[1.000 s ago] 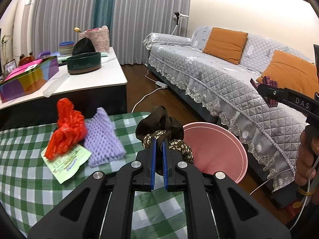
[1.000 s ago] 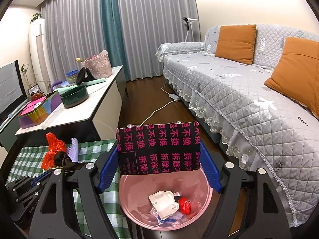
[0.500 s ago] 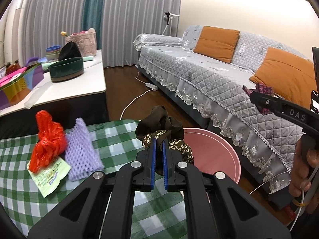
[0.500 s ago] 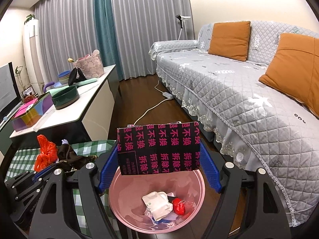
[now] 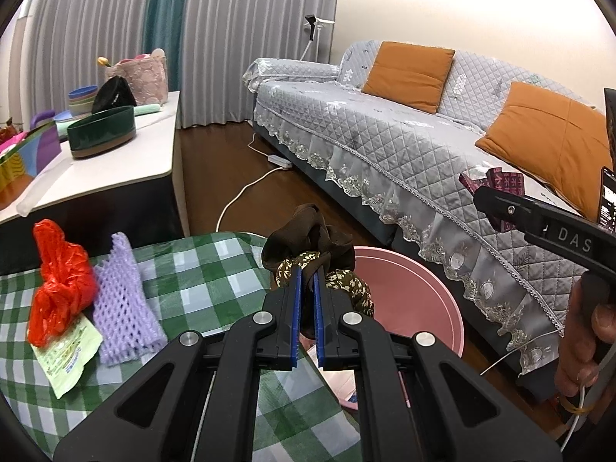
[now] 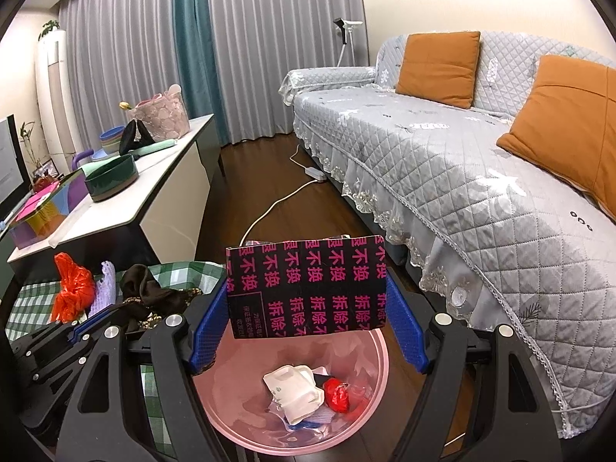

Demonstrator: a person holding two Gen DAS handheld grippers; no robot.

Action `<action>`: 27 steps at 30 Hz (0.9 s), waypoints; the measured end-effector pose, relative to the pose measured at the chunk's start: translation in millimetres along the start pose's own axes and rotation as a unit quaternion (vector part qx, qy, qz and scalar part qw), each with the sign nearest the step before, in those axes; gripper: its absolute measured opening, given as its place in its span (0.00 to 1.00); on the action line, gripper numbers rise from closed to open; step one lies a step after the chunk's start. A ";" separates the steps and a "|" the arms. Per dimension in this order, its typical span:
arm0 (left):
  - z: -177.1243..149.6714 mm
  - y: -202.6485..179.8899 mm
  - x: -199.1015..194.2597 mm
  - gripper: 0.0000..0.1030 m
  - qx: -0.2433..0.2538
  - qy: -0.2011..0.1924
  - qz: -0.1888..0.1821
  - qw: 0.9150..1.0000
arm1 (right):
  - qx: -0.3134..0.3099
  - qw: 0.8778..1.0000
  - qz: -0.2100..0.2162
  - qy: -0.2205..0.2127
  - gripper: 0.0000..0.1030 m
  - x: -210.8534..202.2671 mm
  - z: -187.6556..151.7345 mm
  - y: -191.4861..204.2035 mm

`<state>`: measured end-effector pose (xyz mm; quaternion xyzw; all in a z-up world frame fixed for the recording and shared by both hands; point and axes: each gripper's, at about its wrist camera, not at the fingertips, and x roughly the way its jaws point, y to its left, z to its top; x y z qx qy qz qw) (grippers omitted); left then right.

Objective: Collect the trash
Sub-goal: 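Open both grippers to drop the printed box and scrunchie into the bucket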

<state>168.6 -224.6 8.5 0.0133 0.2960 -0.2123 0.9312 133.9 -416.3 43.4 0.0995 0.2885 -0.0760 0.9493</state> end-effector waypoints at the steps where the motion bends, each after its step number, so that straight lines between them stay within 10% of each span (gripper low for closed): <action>1: 0.0 -0.7 1.4 0.06 0.000 0.001 -0.001 1.000 | 0.000 1.000 0.000 0.001 0.72 1.1 -0.7 -1.0; 9: 5.5 -7.1 21.0 0.09 0.006 0.010 -0.020 1.000 | 0.006 1.000 -0.014 0.011 0.77 12.4 -1.4 -4.3; 12: 5.5 -7.3 25.3 0.24 0.006 0.018 -0.023 1.000 | 0.012 1.000 -0.015 0.018 0.81 16.7 -2.3 -6.7; 27: -10.8 34.6 -35.7 0.24 -0.025 0.007 0.026 0.999 | 0.009 1.000 0.018 0.012 0.81 3.6 -1.5 21.7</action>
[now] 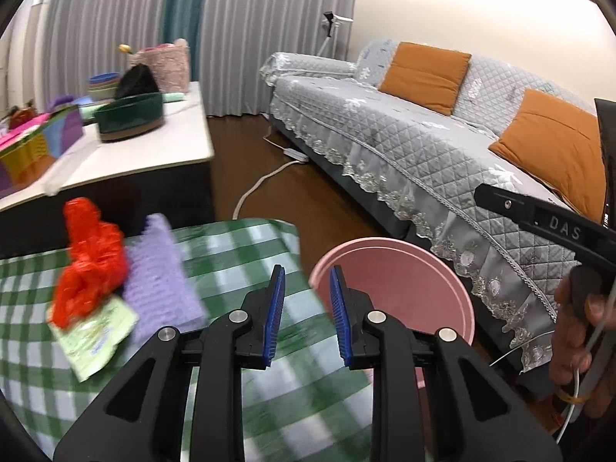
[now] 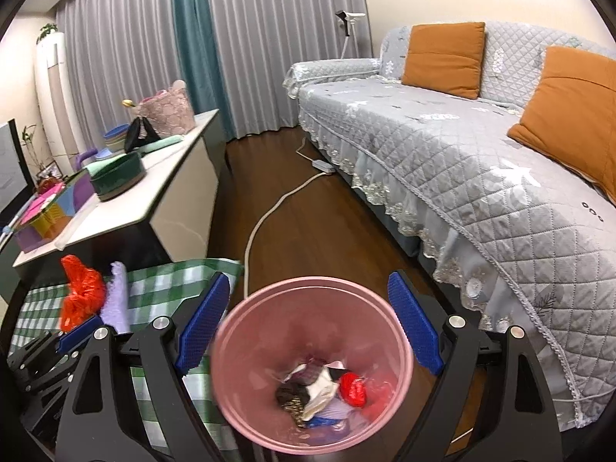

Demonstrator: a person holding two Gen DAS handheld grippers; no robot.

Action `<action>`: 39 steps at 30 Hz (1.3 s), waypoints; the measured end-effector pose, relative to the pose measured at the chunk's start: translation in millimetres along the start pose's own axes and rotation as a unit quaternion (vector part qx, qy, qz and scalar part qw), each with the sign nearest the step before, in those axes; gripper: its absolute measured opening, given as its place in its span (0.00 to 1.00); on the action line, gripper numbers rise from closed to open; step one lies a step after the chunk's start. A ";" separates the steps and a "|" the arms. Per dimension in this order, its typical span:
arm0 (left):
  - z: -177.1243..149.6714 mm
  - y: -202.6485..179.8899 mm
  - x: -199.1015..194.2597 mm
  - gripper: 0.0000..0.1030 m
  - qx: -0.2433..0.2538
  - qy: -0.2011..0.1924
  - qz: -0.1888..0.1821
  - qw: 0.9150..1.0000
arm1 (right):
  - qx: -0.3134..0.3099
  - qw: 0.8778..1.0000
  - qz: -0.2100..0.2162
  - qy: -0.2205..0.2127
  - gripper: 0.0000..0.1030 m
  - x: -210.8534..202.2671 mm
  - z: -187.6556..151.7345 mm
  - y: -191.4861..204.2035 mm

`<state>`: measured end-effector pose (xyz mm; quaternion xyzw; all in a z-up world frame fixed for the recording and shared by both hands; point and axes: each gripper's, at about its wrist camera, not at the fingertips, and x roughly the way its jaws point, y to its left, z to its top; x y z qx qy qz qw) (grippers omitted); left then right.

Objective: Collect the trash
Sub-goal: 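Open both grippers to drop the printed box and scrunchie into the bucket, then move both open grippers back over the remaining trash on the table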

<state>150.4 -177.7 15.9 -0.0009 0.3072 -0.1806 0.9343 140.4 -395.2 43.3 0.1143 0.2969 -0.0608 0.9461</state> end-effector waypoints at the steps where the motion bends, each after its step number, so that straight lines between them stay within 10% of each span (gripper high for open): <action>1: -0.3 6.3 -6.5 0.24 -0.002 -0.002 0.006 1.000 | -0.001 1.000 0.005 -0.001 0.81 -1.9 0.5 5.1; 14: -3.2 100.3 -67.7 0.24 -0.026 -0.032 0.083 0.996 | -0.051 0.995 0.080 -0.026 0.72 -13.6 0.3 97.7; 39: -26.1 185.5 -12.9 0.24 -0.076 -0.011 0.131 0.988 | -0.092 0.984 0.141 0.053 0.59 71.9 -36.2 178.9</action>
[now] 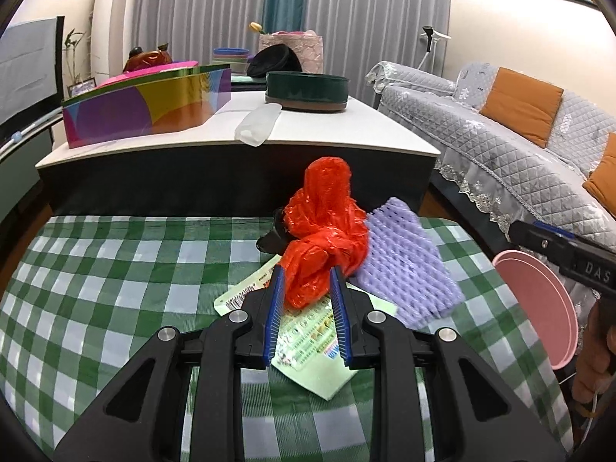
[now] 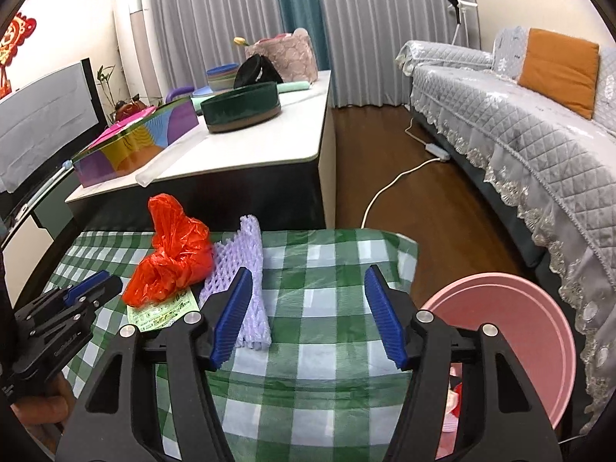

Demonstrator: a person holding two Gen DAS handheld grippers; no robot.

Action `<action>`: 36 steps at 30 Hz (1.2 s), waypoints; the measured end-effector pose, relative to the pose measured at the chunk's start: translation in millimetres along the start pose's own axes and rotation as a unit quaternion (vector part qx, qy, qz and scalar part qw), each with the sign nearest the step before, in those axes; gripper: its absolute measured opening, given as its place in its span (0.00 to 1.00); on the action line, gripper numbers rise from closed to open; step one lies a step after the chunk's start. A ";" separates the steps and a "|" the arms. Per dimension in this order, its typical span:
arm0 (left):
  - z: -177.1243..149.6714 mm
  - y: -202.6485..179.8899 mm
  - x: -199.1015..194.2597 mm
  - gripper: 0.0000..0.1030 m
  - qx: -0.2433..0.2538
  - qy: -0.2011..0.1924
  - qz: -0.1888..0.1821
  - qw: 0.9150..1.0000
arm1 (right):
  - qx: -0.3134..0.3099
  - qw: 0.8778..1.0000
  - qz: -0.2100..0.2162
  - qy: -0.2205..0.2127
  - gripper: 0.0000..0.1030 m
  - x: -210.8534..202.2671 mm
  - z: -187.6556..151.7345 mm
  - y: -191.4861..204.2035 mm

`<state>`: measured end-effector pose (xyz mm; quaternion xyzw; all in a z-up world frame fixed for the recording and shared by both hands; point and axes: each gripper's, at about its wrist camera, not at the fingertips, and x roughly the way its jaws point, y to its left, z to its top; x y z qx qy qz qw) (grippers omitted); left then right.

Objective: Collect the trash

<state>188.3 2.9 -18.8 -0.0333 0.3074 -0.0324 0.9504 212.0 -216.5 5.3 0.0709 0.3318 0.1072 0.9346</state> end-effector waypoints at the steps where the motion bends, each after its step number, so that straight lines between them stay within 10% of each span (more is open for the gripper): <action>1: 1.0 0.7 2.8 0.24 -0.002 0.001 0.000 1.000 | 0.000 1.000 0.002 0.003 0.59 3.9 -0.7 1.3; 19: 5.9 1.5 50.9 0.39 -0.009 0.036 -0.020 0.999 | 0.019 0.995 0.044 0.083 0.54 75.7 -22.0 16.6; 27: 5.5 -3.5 46.3 0.07 0.000 0.041 -0.025 0.999 | 0.013 0.995 0.055 0.083 0.10 70.1 -19.1 17.9; 36: 8.4 -8.3 16.1 0.01 0.000 0.029 -0.028 0.999 | 0.014 0.998 0.046 0.049 0.04 34.1 -7.8 8.4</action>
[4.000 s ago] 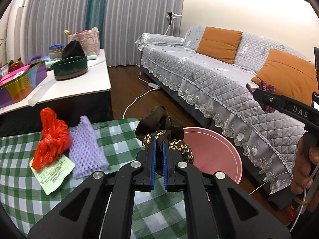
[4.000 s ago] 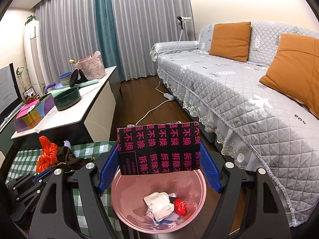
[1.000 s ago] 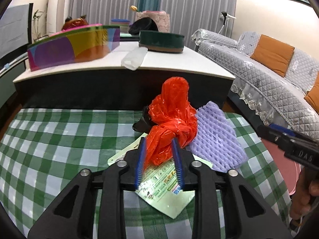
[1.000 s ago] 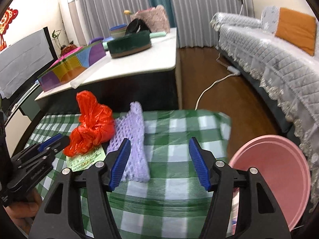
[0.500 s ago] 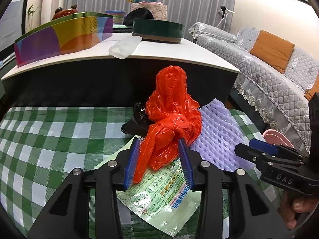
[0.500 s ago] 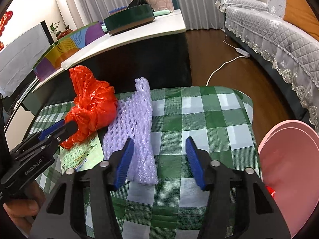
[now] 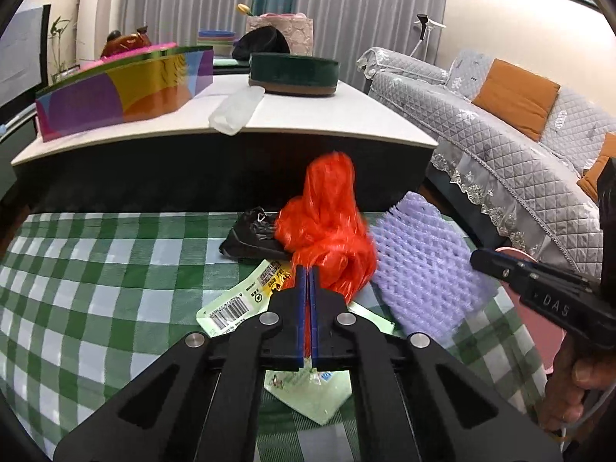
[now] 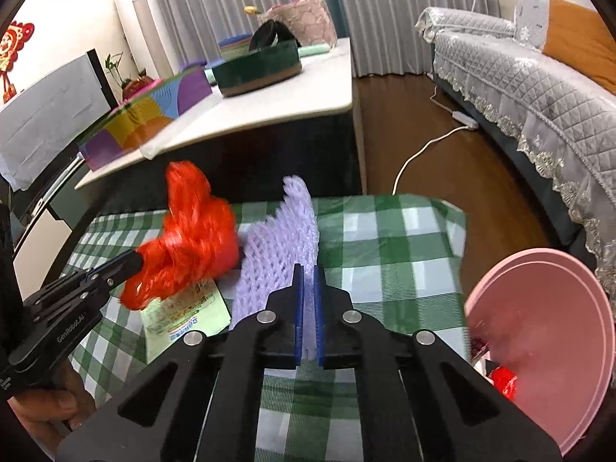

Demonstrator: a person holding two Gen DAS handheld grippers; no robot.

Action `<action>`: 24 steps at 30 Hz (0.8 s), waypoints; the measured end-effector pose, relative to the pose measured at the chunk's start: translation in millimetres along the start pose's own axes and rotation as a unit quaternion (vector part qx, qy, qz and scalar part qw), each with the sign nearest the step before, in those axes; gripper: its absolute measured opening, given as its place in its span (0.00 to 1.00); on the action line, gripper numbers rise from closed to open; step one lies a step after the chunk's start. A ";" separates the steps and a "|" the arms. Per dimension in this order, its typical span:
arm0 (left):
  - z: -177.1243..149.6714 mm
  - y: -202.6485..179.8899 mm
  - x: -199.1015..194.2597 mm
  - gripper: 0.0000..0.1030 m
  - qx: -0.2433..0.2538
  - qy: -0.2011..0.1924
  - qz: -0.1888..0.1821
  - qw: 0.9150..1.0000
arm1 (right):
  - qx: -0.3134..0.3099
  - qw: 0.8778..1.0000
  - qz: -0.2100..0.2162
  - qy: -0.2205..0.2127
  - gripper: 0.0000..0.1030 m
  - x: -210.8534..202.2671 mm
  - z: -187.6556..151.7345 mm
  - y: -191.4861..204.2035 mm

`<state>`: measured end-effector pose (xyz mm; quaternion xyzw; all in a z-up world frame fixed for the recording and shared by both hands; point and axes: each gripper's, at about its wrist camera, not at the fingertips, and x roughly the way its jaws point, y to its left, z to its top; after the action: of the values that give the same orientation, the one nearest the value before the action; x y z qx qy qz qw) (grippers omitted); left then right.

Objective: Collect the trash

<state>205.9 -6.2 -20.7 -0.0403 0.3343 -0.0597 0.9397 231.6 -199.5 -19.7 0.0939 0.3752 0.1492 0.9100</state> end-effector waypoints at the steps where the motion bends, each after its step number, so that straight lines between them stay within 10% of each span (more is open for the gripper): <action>1: 0.0 -0.6 -4.2 0.01 0.002 -0.001 0.000 1.000 | 0.000 1.000 0.000 -0.004 0.03 -4.9 -0.1 -0.4; 24: -35.0 -14.0 -91.7 0.01 0.037 -0.015 -0.002 0.999 | -0.064 0.997 -0.021 -0.032 0.00 -80.6 -35.1 18.8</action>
<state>112.0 -8.6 11.0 -0.0075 0.3181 -0.0735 0.9452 148.6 -207.3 13.9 0.0326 0.3378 0.1505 0.9285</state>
